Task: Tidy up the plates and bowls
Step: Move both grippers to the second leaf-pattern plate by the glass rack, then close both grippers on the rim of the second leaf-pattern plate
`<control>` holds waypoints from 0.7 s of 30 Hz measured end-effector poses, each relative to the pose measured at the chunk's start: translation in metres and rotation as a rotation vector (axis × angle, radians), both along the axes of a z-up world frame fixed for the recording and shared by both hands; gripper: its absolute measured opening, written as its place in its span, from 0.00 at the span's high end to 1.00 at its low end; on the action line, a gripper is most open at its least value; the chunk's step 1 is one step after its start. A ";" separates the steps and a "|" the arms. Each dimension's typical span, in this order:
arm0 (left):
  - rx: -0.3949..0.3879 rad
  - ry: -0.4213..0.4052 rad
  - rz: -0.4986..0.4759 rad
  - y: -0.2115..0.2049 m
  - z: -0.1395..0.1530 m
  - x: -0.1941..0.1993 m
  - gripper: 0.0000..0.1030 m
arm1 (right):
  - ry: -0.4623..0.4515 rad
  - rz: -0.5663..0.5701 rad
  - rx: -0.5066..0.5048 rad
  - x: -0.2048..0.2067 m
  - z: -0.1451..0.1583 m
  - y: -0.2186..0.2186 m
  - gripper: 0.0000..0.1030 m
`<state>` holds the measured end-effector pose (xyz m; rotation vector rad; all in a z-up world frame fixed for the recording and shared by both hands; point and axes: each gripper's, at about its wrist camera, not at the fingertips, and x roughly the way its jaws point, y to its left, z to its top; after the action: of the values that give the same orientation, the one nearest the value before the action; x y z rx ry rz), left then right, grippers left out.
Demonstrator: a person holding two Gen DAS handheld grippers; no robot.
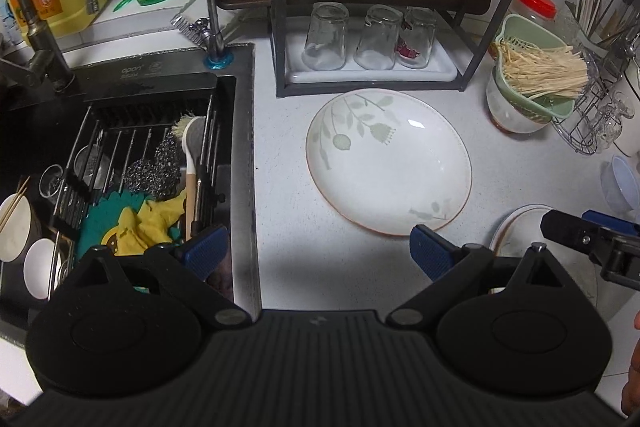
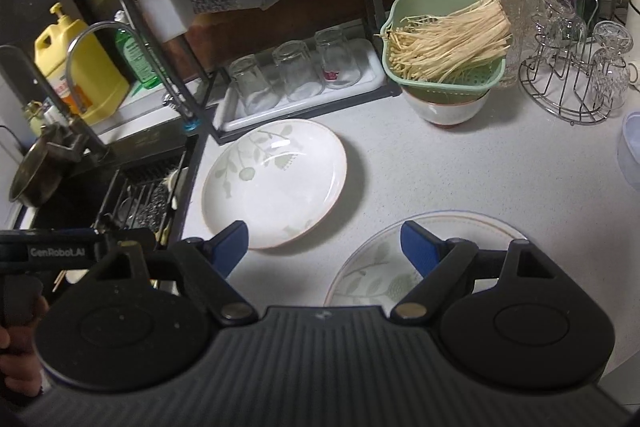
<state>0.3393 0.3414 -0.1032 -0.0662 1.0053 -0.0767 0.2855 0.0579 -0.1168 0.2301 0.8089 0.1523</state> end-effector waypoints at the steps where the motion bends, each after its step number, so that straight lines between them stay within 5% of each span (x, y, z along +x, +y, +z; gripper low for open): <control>1: -0.004 0.003 -0.005 0.000 -0.001 0.004 0.04 | 0.001 -0.004 0.000 0.003 -0.001 0.001 0.18; 21: -0.016 0.076 -0.069 -0.004 -0.045 0.083 0.04 | 0.102 -0.054 -0.018 0.072 -0.029 0.017 0.29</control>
<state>0.4220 0.3377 -0.1486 -0.0494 1.0833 -0.1463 0.3579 0.0753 -0.1457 0.2437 0.9042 0.0831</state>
